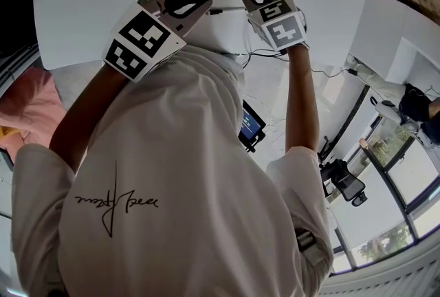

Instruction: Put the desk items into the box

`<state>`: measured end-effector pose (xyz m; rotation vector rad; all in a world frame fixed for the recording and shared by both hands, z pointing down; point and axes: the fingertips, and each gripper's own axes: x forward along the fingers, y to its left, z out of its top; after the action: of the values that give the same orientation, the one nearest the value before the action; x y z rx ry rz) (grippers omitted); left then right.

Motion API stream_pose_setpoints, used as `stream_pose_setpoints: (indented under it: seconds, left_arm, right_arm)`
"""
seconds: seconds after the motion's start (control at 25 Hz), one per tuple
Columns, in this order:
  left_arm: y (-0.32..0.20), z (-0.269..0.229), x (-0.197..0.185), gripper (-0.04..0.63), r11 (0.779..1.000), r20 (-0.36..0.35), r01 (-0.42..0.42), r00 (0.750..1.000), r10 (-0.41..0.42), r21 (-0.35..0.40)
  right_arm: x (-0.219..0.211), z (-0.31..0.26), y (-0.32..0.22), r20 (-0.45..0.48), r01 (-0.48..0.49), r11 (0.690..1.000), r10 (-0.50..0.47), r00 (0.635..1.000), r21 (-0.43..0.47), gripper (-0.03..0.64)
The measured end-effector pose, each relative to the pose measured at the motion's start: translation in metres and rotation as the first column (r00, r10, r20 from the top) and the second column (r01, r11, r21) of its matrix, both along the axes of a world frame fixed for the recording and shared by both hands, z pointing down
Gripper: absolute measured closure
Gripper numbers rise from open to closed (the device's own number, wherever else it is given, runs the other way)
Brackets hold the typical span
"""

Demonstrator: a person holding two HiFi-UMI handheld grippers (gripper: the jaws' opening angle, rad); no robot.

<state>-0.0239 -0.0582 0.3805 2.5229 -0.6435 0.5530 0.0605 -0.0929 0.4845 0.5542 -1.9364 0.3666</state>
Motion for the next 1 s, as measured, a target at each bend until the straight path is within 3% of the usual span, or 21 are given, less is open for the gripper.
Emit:
stream_pose_setpoints:
  seconds: [1.0]
  left_arm:
    - [0.004,-0.003,-0.034,0.594,0.996,0.021,0.062,0.998,-0.061,-0.066]
  right_arm:
    - [-0.034,0.002,-0.009,0.002,0.043,0.999,-0.043,0.999,-0.023,0.534]
